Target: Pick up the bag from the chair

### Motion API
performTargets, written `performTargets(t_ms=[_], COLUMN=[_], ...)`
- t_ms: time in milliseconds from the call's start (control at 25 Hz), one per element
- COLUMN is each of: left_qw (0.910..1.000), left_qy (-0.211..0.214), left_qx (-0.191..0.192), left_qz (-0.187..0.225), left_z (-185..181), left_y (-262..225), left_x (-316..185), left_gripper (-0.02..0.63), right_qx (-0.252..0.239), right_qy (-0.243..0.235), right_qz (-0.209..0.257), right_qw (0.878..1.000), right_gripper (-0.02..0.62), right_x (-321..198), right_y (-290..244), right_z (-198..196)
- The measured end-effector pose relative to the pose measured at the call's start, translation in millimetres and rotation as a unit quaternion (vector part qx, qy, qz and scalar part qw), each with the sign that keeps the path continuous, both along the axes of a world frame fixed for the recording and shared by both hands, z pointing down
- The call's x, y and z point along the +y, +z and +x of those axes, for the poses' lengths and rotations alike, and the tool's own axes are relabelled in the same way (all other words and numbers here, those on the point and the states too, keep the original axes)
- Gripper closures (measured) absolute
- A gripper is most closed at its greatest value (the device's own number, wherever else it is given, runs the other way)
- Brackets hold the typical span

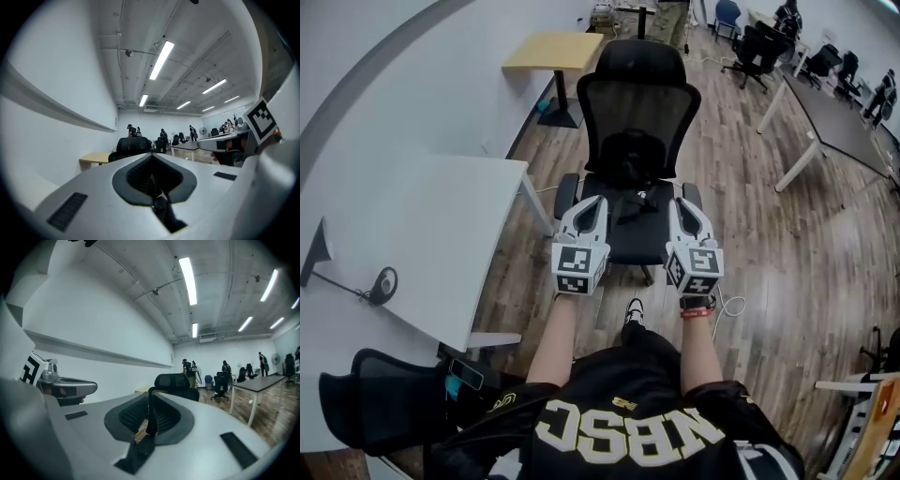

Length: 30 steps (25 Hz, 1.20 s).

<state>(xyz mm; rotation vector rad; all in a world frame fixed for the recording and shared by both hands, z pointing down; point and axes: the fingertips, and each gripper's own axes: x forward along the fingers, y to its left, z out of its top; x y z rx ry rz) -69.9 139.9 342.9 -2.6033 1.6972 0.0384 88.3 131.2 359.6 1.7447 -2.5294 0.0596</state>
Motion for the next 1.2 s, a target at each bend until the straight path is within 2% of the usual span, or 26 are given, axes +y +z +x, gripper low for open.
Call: performTargets(t_ms=[200, 400, 520, 720, 920, 1200], left_qw=[0.9998, 0.9988, 0.9967, 0.9879, 0.9730, 0.9362], left_qy=[-0.012, -0.030, -0.034, -0.048, -0.057, -0.076], left_qx=[0.000, 0.005, 0.007, 0.023, 0.047, 0.101], left_qz=[-0.015, -0.038, -0.073, -0.146, -0.218, -0.328], left_z=[20, 34, 41, 32, 18, -10], left_y=[-1, 18, 44, 99, 162, 262], left_x=[-86, -142, -167, -204, -240, -289], left_gripper=[0.594, 0.594, 0.592, 0.589, 0.536, 0.464], right_qx=[-0.013, -0.012, -0.010, 0.031, 0.072, 0.119], right_qy=[-0.020, -0.043, -0.050, -0.081, -0.112, -0.138], right_qz=[-0.019, -0.052, -0.075, -0.124, -0.171, -0.242], right_qw=[1.000, 0.998, 0.996, 0.988, 0.976, 0.953], right_gripper=[0.549, 0.526, 0.517, 0.500, 0.488, 0.468], right_x=[-89, -148, -177, -216, -253, -315], right_y=[4, 33, 53, 98, 151, 238], right_z=[12, 28, 36, 26, 10, -7])
